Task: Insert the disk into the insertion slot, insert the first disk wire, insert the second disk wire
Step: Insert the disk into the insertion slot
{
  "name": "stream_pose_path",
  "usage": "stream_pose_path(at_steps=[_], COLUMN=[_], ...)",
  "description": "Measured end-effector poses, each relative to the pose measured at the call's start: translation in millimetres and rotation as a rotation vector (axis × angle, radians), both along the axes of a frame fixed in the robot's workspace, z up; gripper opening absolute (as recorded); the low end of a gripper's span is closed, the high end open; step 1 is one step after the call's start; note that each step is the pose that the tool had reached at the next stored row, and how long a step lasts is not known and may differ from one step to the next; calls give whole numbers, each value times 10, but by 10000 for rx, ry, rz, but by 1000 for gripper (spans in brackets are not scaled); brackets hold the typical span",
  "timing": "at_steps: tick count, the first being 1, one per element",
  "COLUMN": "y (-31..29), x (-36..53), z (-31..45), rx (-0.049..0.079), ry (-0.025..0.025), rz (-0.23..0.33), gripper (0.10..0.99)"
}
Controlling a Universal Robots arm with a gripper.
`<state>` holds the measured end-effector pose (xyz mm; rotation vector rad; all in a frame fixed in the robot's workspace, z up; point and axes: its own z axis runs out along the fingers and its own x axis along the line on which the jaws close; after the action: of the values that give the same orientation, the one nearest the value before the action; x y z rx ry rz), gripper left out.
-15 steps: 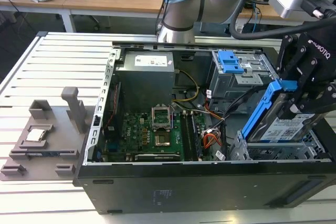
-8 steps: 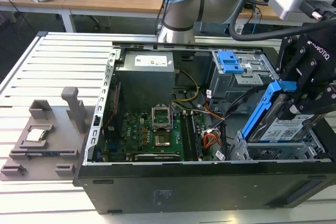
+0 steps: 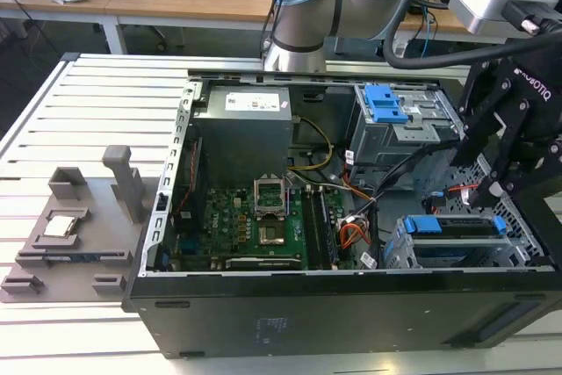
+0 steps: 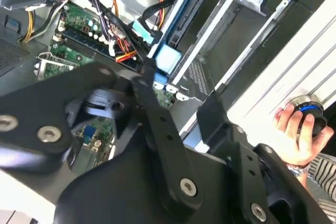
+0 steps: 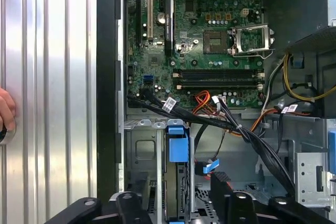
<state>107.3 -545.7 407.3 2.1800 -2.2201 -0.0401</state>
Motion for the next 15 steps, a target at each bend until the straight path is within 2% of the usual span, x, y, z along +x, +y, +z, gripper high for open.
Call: stream_pose_path(at_steps=[1,2,8,9,10,11,12,13,14,15], y=[0,0,0,0,0,0,0,0,0,0], x=[0,0,0,0,0,0,0,0,0,0], z=[0,0,-2,-2,-2,-3,-3,-4,-4,-5], rx=[-2,-2,-1,-1,-2,-1,-1,-1,-2,-1], ry=[0,0,0,0,0,0,0,0,0,0], rz=[-1,-1,-1,-1,-1,-1,-1,-1,-1,-1], gripper=[553,620,608,541,541,475,357,294,176,114])
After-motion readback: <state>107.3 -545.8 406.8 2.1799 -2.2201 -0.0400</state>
